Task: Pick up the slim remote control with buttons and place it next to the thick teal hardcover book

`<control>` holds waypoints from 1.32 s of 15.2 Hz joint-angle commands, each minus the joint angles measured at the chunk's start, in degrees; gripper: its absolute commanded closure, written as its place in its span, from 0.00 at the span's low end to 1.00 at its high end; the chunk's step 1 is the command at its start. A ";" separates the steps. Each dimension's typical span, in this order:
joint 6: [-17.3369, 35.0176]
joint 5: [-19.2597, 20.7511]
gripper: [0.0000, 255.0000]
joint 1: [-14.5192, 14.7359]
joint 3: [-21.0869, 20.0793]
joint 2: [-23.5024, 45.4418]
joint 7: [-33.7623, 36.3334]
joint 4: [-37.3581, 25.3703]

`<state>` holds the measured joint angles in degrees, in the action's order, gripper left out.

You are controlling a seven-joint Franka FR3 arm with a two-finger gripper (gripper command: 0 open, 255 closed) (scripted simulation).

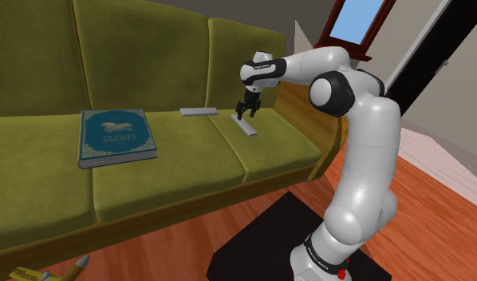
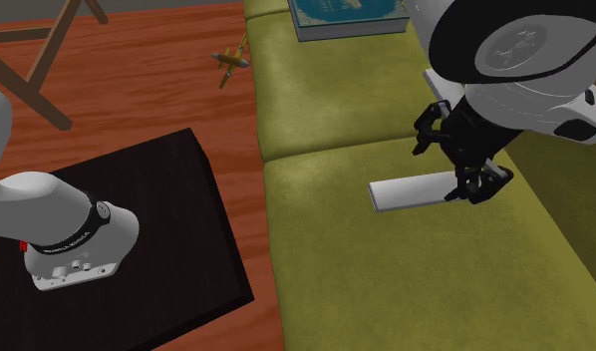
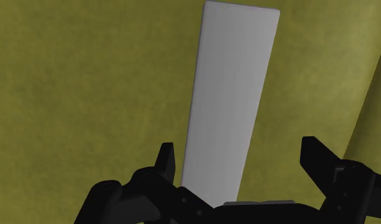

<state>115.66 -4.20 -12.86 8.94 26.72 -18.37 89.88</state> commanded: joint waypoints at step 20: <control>4.21 -0.78 1.00 -0.80 -0.20 4.61 -0.86 -0.57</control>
<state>119.87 -4.98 -13.66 8.74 31.32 -19.23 89.30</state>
